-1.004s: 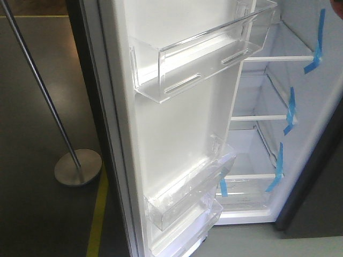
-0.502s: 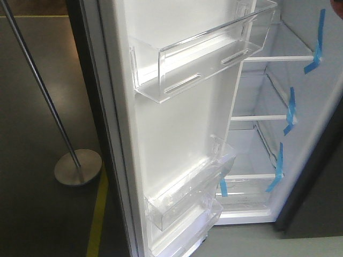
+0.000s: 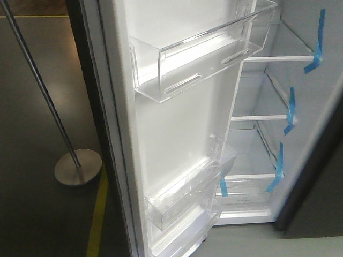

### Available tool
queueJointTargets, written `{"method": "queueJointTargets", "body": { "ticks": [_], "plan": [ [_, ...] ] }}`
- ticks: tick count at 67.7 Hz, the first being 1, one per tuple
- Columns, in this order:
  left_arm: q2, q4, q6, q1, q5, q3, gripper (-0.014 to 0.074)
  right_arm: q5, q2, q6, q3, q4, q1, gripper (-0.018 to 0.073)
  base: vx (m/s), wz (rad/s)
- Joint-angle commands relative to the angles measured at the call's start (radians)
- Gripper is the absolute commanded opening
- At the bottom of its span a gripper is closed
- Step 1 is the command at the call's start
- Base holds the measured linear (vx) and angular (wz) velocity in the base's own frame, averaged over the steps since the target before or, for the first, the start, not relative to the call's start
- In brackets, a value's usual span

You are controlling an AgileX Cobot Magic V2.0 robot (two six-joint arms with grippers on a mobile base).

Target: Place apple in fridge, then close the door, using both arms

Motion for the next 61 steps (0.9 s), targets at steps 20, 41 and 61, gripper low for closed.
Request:
{"method": "queueJointTargets", "body": {
  "ticks": [20, 41, 61],
  "plan": [
    [-0.017, -0.005, -0.002, -0.003, -0.067, 0.014, -0.0008, -0.046, 0.271, -0.298, -0.027, 0.369, -0.002, 0.0096, 0.00, 0.00],
    [-0.017, -0.005, -0.002, -0.003, -0.067, 0.014, -0.0008, 0.020, 0.332, -0.351, -0.028, 0.338, -0.002, 0.0216, 0.00, 0.00],
    [-0.017, -0.005, -0.002, -0.003, -0.067, 0.014, -0.0008, 0.012, 0.332, -0.327, -0.028, 0.289, -0.002, 0.0568, 0.00, 0.00]
  ]
}}
